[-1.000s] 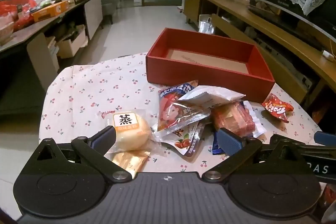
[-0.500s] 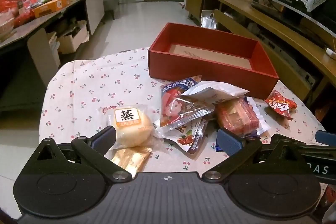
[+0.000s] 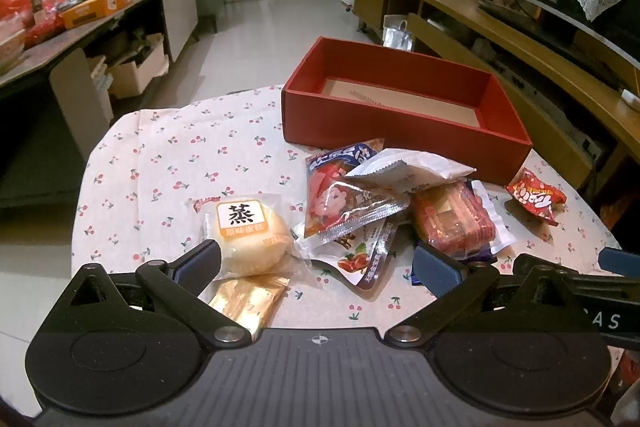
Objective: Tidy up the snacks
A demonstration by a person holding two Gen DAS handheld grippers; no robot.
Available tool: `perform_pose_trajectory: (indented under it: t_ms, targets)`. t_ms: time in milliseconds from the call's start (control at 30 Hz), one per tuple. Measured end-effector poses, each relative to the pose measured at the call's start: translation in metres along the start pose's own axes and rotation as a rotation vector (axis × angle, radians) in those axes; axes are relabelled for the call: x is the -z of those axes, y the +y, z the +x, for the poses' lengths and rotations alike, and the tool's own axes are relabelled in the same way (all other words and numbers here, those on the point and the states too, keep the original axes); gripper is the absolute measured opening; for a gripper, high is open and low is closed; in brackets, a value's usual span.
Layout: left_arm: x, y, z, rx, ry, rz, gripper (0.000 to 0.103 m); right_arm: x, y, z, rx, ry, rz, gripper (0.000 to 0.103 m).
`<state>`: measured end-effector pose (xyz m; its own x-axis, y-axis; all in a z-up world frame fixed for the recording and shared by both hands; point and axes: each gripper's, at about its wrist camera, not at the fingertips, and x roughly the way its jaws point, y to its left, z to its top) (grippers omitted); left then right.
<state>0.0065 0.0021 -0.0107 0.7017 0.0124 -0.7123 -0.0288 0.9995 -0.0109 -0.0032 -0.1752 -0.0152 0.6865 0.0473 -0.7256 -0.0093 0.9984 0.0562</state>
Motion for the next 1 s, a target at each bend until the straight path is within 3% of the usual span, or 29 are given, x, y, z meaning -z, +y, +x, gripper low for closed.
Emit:
perform_pose_trajectory:
  t_ms: [667, 1000]
  targets:
    - [0.001, 0.001, 0.004, -0.01, 0.011, 0.012, 0.103, -0.004, 0.002, 0.004, -0.004, 0.01, 0.002, 0.103]
    - [-0.025, -0.001, 0.014, 0.015, -0.008, 0.024, 0.103, -0.026, -0.002, 0.013, -0.01, 0.0, 0.035, 0.103]
